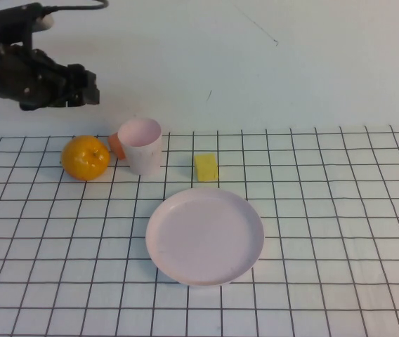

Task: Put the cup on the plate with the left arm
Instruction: Pick up the cup from the table

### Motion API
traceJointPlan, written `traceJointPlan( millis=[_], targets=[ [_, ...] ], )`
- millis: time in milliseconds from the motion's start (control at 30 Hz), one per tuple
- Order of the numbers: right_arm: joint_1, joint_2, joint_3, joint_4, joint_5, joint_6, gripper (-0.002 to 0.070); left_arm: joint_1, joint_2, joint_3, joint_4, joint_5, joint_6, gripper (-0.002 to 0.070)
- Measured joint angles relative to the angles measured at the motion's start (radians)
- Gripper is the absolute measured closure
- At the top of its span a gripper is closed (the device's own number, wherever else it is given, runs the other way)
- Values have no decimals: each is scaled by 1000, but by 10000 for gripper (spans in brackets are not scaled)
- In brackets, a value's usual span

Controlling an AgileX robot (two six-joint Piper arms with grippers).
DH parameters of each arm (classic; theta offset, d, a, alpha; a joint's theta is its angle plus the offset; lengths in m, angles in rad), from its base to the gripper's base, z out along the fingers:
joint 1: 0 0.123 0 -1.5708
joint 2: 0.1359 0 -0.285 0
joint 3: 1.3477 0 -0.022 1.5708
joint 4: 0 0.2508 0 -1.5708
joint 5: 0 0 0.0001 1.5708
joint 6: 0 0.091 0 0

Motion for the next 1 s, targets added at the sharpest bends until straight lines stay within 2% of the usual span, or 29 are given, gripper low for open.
traceJointPlan(
  millis=[267,367,533,600,733,767,867,1000],
  targets=[
    [0,0,0,0,0,0,678,-107,379,-451,336,230,-216,220],
    [0,0,0,0,0,0,678,-135,479,-559,372,292,-255,221],
    [0,0,0,0,0,0,678,-148,550,-617,387,304,-296,242],
    [0,0,0,0,0,0,678,-150,555,-619,399,308,-302,302],
    [0,0,0,0,0,0,678,-151,563,-624,420,327,-289,550],
    [0,0,0,0,0,0,678,-151,563,-624,420,334,-283,592],
    [0,0,0,0,0,0,678,-154,549,-624,411,355,-251,650],
    [0,0,0,0,0,0,678,-167,484,-624,398,385,-209,662]
  ],
)
